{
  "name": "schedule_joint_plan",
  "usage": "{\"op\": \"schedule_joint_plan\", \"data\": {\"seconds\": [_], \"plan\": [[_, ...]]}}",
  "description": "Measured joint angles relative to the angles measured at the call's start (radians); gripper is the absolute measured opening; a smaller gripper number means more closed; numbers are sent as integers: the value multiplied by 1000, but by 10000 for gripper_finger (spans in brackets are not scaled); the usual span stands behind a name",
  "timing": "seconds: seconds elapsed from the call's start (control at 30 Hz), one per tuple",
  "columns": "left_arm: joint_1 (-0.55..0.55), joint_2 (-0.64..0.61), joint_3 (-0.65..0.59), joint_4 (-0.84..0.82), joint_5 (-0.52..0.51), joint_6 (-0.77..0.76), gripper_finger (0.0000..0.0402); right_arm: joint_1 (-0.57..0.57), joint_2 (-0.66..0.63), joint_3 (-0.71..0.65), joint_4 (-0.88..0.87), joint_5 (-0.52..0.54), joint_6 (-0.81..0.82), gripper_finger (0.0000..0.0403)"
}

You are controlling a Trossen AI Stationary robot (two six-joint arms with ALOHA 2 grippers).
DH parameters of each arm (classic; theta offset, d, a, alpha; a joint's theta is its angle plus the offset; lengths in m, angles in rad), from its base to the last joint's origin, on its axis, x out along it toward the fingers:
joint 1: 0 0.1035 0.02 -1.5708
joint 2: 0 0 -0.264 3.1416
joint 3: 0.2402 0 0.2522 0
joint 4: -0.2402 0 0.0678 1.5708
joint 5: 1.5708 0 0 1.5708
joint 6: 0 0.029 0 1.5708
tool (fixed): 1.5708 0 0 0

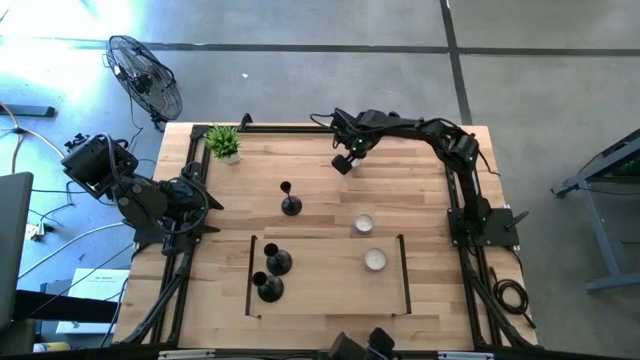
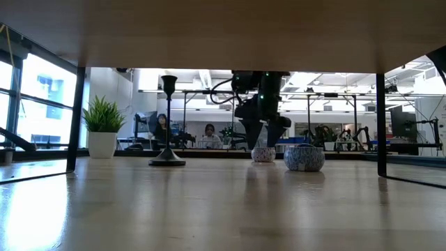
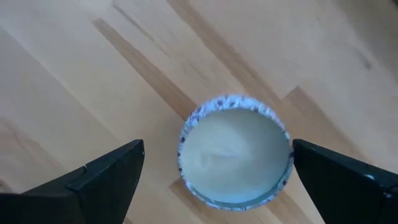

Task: Pick & Place candle stick holders
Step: Put the red scented candle on the shelf

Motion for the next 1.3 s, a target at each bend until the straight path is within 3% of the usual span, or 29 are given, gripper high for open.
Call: {"op": "schedule_joint_plan", "data": {"seconds": [0.4, 0.93, 1.3], "plan": [[0, 0, 0, 0, 0, 0, 227, 0, 1, -74, 61, 25, -1, 365], [0, 0, 0, 0, -1, 0, 227, 1, 1, -74, 71, -3, 3, 362], [0, 0, 0, 1, -72, 0, 227, 1, 1, -74, 71, -4, 0, 362]]}}
